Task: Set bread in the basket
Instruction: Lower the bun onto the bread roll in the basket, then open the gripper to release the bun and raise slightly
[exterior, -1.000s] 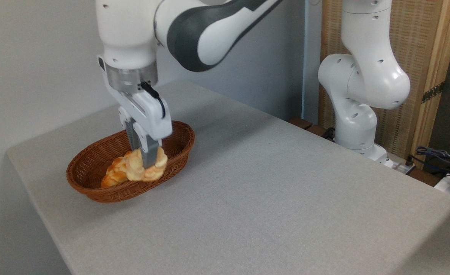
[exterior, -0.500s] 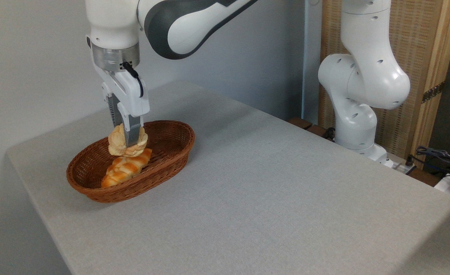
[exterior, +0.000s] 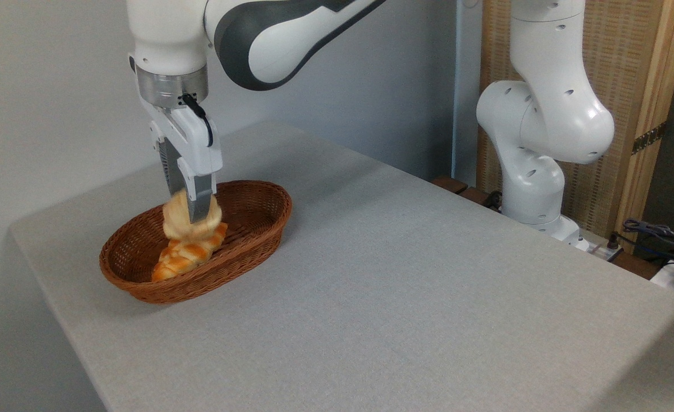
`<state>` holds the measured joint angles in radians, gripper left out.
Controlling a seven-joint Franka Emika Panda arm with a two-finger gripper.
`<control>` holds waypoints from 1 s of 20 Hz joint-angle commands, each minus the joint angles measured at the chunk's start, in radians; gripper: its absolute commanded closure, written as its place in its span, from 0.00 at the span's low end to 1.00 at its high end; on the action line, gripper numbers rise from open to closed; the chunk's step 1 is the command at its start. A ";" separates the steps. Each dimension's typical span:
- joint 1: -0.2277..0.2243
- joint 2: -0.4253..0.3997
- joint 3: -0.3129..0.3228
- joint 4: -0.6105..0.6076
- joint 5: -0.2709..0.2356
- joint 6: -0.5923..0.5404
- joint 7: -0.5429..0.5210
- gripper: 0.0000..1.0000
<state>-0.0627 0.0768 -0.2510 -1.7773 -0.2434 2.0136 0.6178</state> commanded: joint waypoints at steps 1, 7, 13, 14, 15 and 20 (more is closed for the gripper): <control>-0.002 0.001 0.004 0.009 -0.014 0.013 -0.013 0.00; 0.009 -0.006 0.033 0.027 -0.002 0.011 -0.015 0.00; 0.007 -0.017 0.166 0.027 0.111 -0.001 -0.012 0.00; 0.009 -0.017 0.183 0.030 0.130 -0.001 -0.010 0.00; 0.009 -0.017 0.203 0.038 0.134 -0.001 -0.006 0.00; 0.009 -0.023 0.277 0.041 0.138 -0.001 0.049 0.00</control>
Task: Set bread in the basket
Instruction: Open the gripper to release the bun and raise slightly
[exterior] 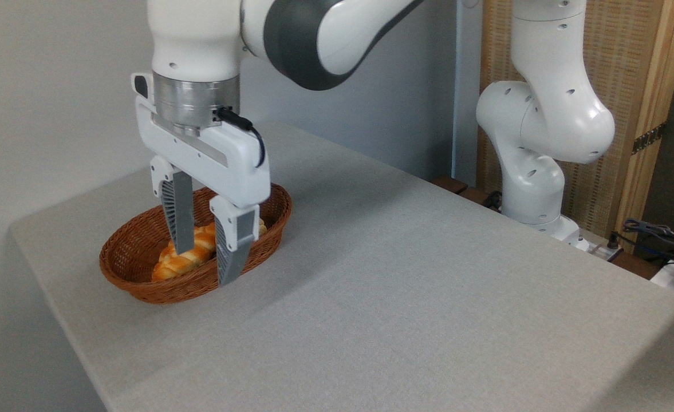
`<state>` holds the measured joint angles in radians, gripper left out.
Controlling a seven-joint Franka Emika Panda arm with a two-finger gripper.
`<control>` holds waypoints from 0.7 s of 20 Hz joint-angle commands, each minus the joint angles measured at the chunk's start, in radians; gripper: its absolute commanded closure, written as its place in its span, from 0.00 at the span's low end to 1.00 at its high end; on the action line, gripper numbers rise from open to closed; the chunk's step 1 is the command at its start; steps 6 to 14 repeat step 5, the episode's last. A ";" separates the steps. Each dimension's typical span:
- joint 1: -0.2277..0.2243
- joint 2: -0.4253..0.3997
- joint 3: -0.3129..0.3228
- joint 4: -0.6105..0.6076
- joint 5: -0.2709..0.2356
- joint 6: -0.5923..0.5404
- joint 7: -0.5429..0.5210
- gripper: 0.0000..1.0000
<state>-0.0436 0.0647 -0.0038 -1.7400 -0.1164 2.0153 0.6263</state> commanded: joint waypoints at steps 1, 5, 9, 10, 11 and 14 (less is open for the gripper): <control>-0.012 -0.014 0.050 0.004 0.009 -0.006 0.074 0.00; -0.012 -0.017 0.058 0.004 0.003 -0.029 0.191 0.00; -0.012 -0.017 0.058 0.004 0.003 -0.029 0.191 0.00; -0.012 -0.017 0.058 0.004 0.003 -0.029 0.191 0.00; -0.012 -0.017 0.058 0.004 0.003 -0.029 0.191 0.00; -0.012 -0.017 0.058 0.004 0.003 -0.029 0.191 0.00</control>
